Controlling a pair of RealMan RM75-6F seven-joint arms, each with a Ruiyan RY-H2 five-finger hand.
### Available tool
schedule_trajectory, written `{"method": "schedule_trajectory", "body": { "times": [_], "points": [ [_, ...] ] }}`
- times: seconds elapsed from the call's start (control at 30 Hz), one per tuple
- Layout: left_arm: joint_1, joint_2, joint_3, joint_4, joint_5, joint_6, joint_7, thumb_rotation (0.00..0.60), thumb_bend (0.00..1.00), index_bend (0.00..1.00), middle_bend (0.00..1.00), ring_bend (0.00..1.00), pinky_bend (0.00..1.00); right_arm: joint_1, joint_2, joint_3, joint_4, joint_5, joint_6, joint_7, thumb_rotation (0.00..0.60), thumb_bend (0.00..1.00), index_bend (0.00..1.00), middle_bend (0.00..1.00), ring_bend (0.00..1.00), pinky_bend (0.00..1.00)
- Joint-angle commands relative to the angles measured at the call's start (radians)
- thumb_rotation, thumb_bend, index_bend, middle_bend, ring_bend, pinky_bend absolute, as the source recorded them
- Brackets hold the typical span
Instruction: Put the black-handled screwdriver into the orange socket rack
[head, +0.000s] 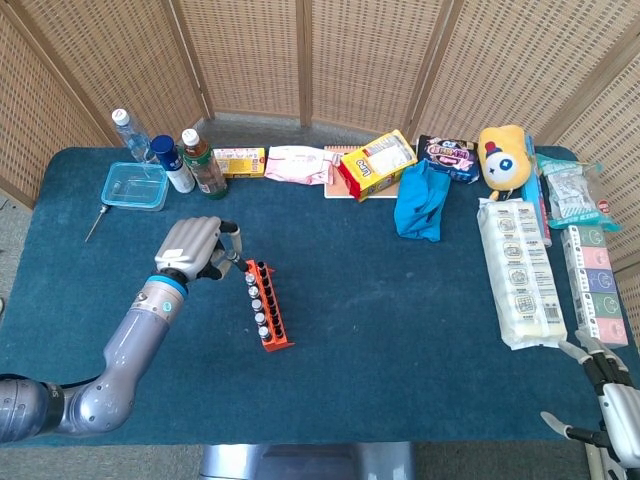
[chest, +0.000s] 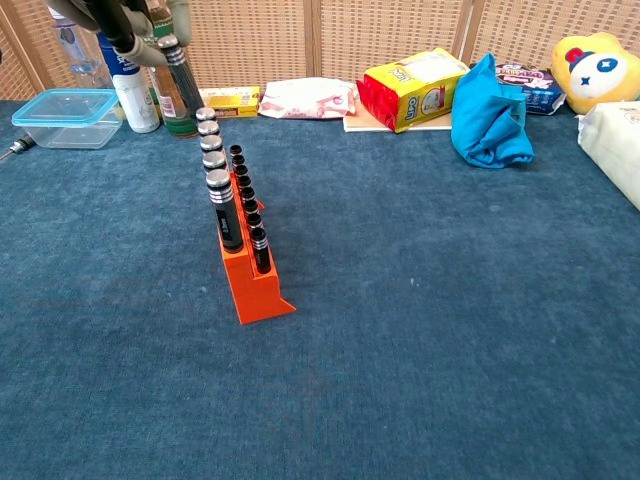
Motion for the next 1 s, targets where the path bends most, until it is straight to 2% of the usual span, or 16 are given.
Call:
{"method": "schedule_trajectory", "body": {
  "times": [0.03,0.7,1.0],
  "points": [
    [-0.015,-0.017,0.004,0.009,-0.012,0.009,0.024,0.600,0.38,0.55,1.00,1.00,1.00,0.000,0.000,0.001,0.000,0.001,0.000,0.000,0.600,0.00,0.16,0.06,0.00,0.00],
    [-0.049,-0.078,-0.001,0.026,-0.081,0.078,0.101,0.600,0.37,0.55,1.00,1.00,1.00,-0.001,0.002,0.002,0.001,0.002,0.002,0.006,0.600,0.00,0.16,0.06,0.00,0.00],
    [-0.049,-0.103,-0.003,0.040,-0.091,0.076,0.120,0.600,0.37,0.55,1.00,1.00,1.00,-0.001,0.003,0.003,0.004,0.004,0.001,0.012,0.600,0.00,0.16,0.06,0.00,0.00]
  ]
}}
